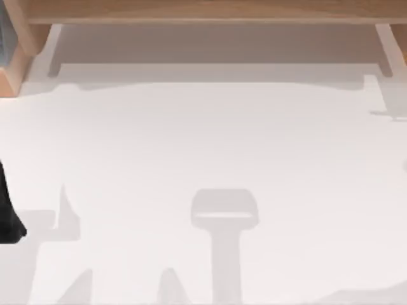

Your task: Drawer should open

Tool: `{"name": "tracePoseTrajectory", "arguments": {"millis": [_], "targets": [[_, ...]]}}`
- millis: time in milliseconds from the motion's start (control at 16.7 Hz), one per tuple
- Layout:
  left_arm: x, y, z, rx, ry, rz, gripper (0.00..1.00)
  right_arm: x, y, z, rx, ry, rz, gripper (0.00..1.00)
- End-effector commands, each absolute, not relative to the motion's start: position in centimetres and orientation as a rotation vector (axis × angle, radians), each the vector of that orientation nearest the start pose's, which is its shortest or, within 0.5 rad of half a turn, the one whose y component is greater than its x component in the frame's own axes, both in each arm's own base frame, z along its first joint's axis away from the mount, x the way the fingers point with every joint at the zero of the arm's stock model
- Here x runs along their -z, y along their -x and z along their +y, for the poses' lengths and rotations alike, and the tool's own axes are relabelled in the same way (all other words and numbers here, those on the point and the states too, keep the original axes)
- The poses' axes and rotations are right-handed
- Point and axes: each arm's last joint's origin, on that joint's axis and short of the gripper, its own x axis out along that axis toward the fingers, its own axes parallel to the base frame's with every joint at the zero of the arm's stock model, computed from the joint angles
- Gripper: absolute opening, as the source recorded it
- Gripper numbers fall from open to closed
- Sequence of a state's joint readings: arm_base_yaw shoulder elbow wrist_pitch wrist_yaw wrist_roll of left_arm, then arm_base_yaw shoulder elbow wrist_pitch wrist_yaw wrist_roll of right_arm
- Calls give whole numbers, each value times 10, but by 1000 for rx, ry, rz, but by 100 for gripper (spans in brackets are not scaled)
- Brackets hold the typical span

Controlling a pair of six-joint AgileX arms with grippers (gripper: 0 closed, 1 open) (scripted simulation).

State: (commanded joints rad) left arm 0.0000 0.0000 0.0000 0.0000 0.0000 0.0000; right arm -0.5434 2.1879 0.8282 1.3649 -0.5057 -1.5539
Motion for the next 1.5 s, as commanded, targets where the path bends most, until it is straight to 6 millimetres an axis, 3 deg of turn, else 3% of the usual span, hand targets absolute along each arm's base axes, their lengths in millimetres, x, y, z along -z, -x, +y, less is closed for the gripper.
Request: {"name": "tracePoseTrajectory", "arguments": {"millis": [300, 660, 1080, 1380, 1500], "targets": [[-160, -106, -1, 0, 0, 0, 100, -86, -305, -179, 1, 1561, 19, 0], [-160, -106, -1, 0, 0, 0, 100, -87, -300, -180, 6, 1564, 14, 0], [-160, -106, -1, 0, 0, 0, 100, -86, -244, -179, 3, 1562, 16, 0], [-160, -106, -1, 0, 0, 0, 100, -86, -241, -178, 2, 1564, 13, 0], [-160, -106, -1, 0, 0, 0, 100, -86, -241, -178, 2, 1564, 13, 15]]}}
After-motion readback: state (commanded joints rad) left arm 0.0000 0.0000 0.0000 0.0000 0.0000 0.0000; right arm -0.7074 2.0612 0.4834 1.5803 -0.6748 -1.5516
